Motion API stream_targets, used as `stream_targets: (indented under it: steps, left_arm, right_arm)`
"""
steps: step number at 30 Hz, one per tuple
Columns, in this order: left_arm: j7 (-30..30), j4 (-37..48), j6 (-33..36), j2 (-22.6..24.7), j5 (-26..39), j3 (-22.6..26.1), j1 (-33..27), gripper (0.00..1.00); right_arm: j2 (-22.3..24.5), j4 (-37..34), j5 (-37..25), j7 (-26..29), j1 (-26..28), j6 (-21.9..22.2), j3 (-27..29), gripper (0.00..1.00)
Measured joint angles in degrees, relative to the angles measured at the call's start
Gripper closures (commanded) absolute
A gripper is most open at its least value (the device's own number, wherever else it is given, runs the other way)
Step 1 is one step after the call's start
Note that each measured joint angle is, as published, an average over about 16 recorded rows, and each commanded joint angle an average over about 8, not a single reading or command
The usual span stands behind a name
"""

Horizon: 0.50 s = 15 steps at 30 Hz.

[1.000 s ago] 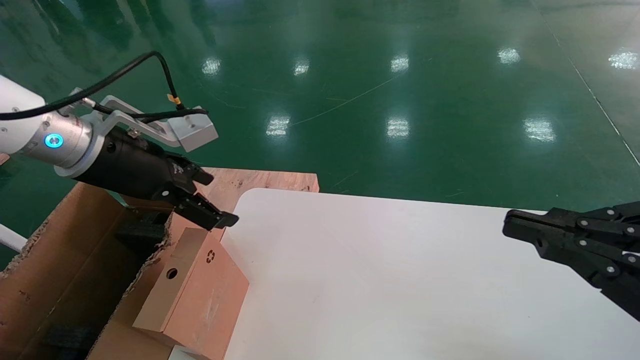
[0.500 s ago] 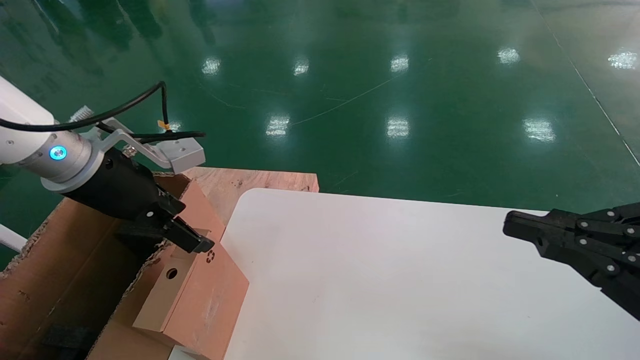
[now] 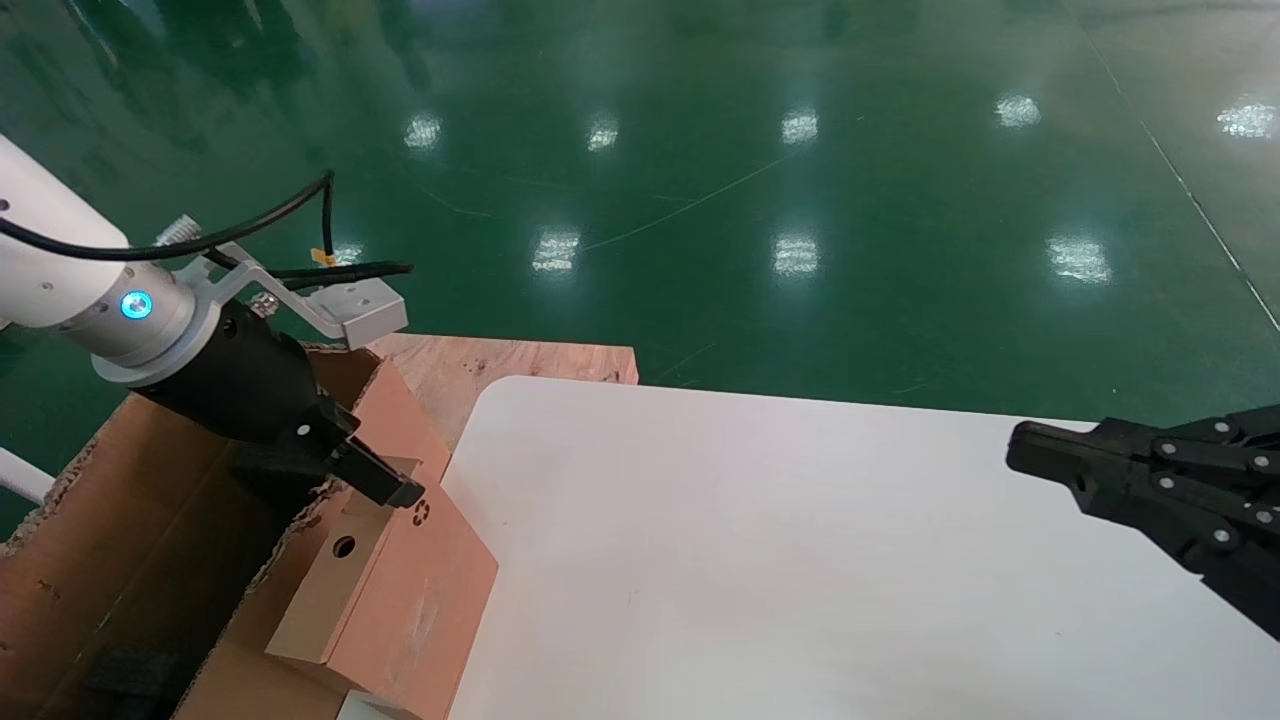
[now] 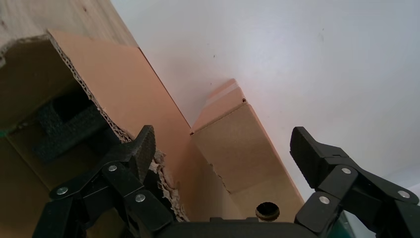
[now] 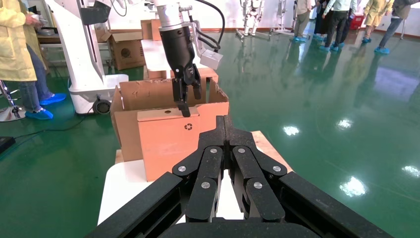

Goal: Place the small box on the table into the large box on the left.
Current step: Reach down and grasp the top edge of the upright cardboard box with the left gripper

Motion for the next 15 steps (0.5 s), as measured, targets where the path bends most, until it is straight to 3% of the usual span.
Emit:
stream_targets:
  steps: [15]
  left_arm:
    - [-6.8, 0.1, -0.2, 1.4, -3.5, 8.5, -2.5, 0.00]
  right_arm:
    - [0.0, 0.0, 0.0, 0.0, 0.0, 0.0, 0.0, 1.00]
